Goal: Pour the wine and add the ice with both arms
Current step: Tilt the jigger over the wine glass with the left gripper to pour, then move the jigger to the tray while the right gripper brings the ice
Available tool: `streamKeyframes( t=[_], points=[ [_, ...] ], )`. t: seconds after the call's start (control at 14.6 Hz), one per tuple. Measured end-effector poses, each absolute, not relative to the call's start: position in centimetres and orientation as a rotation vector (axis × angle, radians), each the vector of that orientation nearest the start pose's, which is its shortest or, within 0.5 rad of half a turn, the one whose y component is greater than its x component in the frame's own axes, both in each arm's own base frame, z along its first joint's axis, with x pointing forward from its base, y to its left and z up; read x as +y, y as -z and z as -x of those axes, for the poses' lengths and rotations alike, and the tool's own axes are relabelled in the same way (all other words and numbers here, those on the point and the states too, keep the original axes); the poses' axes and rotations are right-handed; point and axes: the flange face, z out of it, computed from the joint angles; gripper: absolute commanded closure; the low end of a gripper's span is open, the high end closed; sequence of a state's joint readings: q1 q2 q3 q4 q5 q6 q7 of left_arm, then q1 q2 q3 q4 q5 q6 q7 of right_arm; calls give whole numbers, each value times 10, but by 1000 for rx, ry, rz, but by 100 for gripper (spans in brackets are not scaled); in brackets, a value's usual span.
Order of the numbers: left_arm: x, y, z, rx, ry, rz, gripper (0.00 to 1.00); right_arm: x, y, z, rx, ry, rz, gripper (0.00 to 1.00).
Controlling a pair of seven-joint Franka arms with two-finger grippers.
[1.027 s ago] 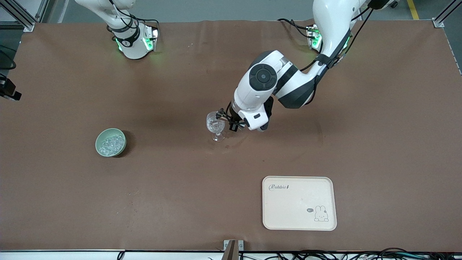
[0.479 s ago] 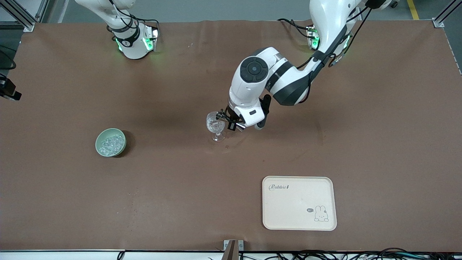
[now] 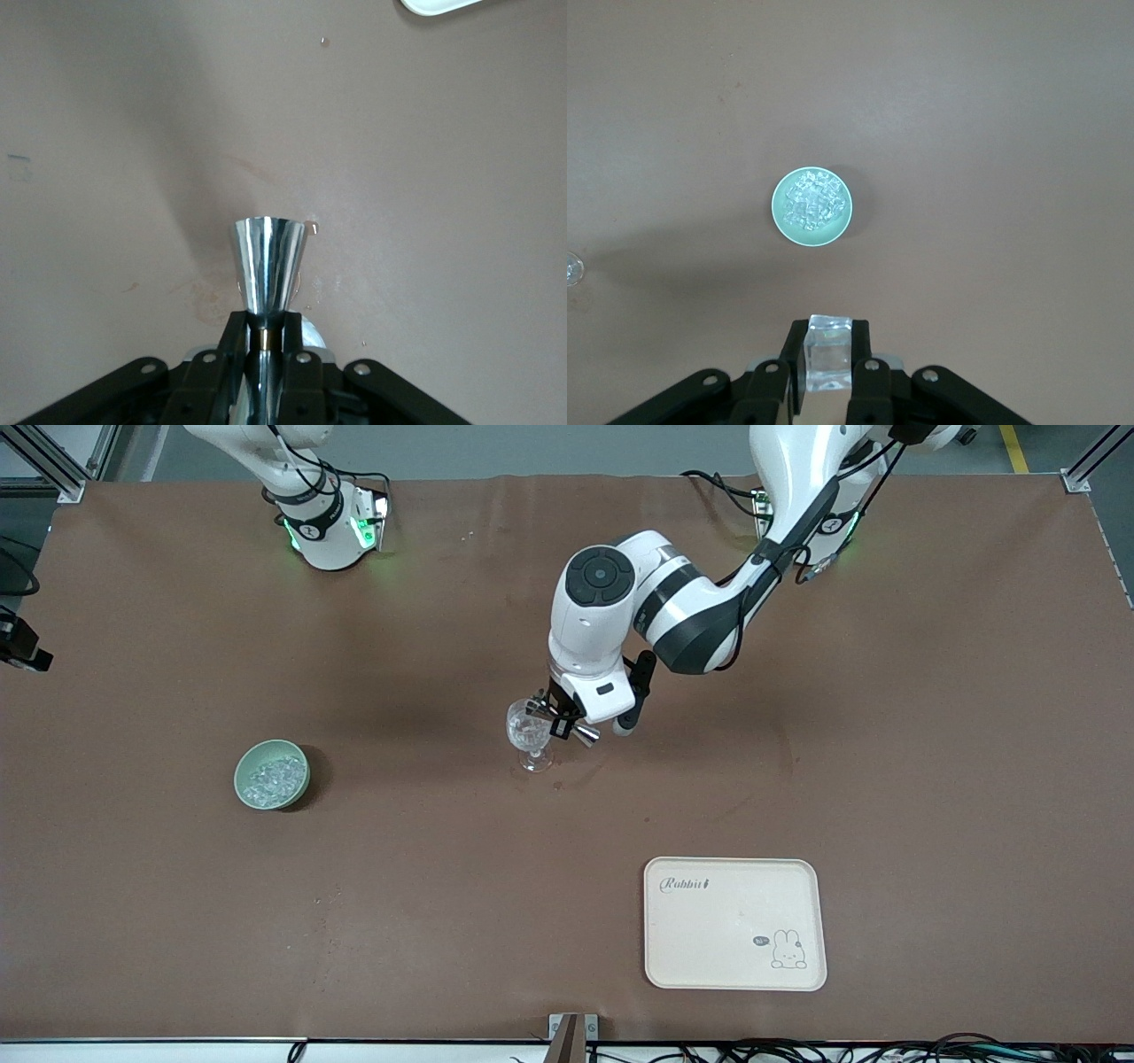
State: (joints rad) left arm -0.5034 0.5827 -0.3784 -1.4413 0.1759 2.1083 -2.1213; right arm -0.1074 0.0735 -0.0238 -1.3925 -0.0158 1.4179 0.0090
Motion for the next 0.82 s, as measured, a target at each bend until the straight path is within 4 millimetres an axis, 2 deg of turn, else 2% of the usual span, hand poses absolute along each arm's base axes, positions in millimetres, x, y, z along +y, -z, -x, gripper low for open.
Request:
streamKeyframes(
  t=[0.48,0.68,0.82],
  points=[
    [-513,-379,-506,-1912,-90,2652,100,-75,-653,-557,224,-77,3147,98],
    [-498,-382,-521,-2049,-329,2550,100,-75,-653,-557,224,-78,3147,98],
    [-474,-387,-545,-2129,-511,2498,100,-74,-653,-556,221,-84,3147,98]
  ],
)
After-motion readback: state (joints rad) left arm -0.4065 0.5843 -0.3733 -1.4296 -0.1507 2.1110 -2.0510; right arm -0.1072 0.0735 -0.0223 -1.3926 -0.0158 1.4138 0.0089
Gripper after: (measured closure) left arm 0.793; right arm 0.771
